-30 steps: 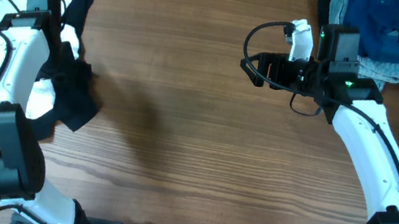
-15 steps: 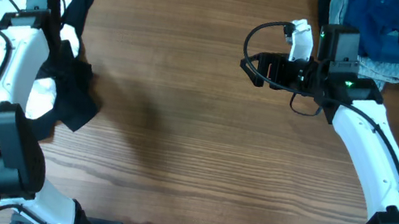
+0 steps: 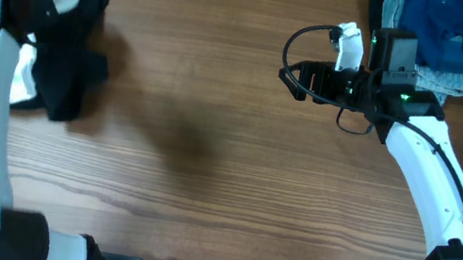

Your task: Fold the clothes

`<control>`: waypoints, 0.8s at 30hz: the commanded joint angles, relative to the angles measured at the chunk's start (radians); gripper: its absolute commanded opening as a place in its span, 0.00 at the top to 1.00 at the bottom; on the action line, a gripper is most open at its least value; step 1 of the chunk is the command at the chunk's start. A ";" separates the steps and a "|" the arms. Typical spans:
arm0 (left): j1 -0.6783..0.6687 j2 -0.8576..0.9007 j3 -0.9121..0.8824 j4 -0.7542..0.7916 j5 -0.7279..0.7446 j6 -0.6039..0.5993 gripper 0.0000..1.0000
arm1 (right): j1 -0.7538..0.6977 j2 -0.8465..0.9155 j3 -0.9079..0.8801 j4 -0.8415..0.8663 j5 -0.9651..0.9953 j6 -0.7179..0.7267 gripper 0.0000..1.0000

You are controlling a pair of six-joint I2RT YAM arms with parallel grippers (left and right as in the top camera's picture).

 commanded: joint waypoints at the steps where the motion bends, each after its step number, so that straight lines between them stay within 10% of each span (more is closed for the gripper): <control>1: 0.000 -0.098 0.035 0.027 0.019 -0.003 0.92 | 0.006 0.010 0.021 0.002 -0.009 0.007 0.01; 8: 0.000 -0.137 0.035 0.010 0.018 -0.002 0.79 | 0.006 0.010 0.021 -0.006 -0.009 0.007 0.01; 13: 0.000 -0.103 0.035 -0.035 0.032 -0.003 0.96 | 0.006 0.010 0.021 -0.016 -0.009 0.006 0.01; 20: 0.000 0.031 0.025 -0.209 0.171 -0.002 0.67 | 0.006 0.010 0.021 -0.019 -0.009 0.006 0.01; 24: 0.000 0.115 -0.056 -0.265 0.182 -0.003 0.73 | 0.006 0.010 0.021 -0.020 -0.009 0.006 0.01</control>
